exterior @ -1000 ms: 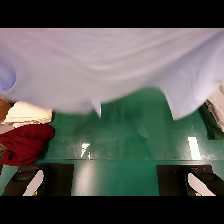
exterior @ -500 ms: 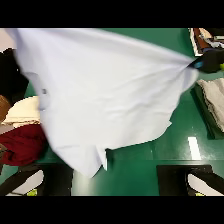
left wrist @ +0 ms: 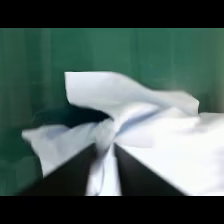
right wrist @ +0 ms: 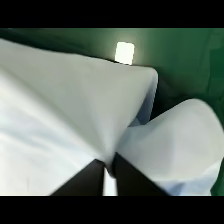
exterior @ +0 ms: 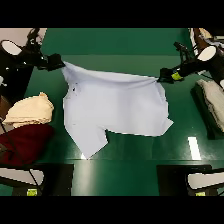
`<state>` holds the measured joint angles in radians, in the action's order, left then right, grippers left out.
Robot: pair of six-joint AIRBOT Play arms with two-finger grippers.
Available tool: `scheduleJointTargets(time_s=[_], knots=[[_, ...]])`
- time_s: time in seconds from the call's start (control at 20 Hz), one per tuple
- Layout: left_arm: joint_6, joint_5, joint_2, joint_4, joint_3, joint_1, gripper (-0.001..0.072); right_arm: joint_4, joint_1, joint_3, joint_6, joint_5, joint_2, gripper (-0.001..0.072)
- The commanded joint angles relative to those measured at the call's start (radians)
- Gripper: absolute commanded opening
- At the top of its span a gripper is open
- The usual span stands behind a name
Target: Fold the shirts.
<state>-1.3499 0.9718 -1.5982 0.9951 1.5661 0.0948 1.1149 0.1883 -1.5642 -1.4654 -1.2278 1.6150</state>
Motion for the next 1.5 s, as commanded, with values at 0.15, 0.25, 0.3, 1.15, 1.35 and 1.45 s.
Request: scheduleJointTargets(time_s=[0.15,0.25,0.3,1.15,1.35,1.45], knots=[[-0.031,0.237,-0.018,0.011,0.018,0.083,0.0542,-0.023,-0.014,-0.153,0.022,-0.057,0.07,0.0356],[-0.032,0.316,0.056,0.089,-0.048,0.096,0.0542,-0.023,-0.029,-0.153,0.043,-0.121,0.031,0.0355],[-0.039,0.311,0.11,0.129,-0.115,0.096,0.0541,-0.024,-0.034,-0.146,0.051,-0.151,0.006,0.0355],[-0.031,0.027,0.57,-0.008,-1.023,0.014,0.0541,-0.03,-0.08,0.326,0.061,-0.068,-0.422,0.0355],[-0.093,-0.052,0.57,-0.008,-1.023,-0.045,0.0535,-0.043,-0.08,0.326,0.061,-0.093,-0.422,0.0355],[-0.09,-0.052,0.57,-0.007,-1.022,-0.045,0.0095,-0.04,-0.093,0.327,0.061,-0.128,-0.422,0.0355]])
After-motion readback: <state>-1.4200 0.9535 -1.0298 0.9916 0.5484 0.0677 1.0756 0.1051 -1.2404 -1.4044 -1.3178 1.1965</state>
